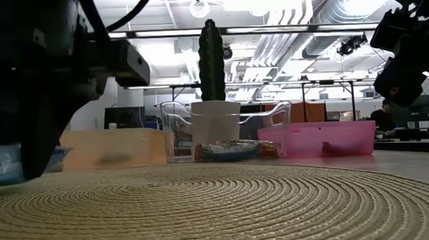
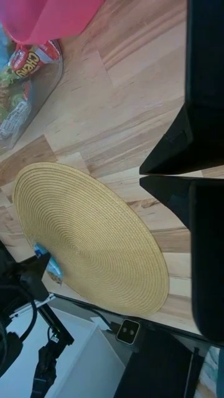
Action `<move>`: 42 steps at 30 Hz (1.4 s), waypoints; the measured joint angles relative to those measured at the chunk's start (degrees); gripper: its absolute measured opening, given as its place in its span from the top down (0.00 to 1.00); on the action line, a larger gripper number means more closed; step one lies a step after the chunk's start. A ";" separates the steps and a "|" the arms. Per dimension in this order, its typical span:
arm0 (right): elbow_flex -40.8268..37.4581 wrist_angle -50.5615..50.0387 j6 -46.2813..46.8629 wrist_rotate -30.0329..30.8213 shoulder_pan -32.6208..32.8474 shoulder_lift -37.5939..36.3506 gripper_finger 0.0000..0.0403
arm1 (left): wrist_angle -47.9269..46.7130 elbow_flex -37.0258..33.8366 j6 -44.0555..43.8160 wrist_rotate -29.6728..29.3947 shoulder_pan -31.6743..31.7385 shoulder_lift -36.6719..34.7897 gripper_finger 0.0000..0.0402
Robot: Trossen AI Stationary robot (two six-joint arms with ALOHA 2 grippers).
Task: Pick and place Granola Bars by type
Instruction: Put the blue granola bar into the orange bin
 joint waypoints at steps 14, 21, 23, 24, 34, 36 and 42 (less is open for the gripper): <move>0.00 0.00 0.00 0.00 -0.01 0.01 1.00 | 1.01 0.00 5.09 -9.87 0.07 -8.35 0.85; 0.01 0.00 0.00 0.08 0.00 0.01 1.00 | 2.16 0.02 8.15 -24.00 0.07 -16.17 0.85; 0.01 0.00 0.00 0.30 -0.01 0.01 1.00 | 2.49 0.02 9.09 -28.69 0.08 -18.23 0.85; 0.01 0.00 0.00 0.32 0.01 0.01 1.00 | 2.77 0.02 9.63 -31.22 0.09 -19.24 0.85; 0.00 0.01 0.00 0.46 0.00 0.01 1.00 | 3.36 0.07 17.26 -52.27 0.11 -28.63 0.85; 0.00 0.01 0.00 0.46 0.01 0.01 1.00 | 3.29 0.07 18.96 -56.73 0.15 -30.44 0.85; 0.00 0.02 0.00 0.46 0.00 0.00 1.00 | 3.10 0.07 26.04 -63.11 3.56 -35.88 0.85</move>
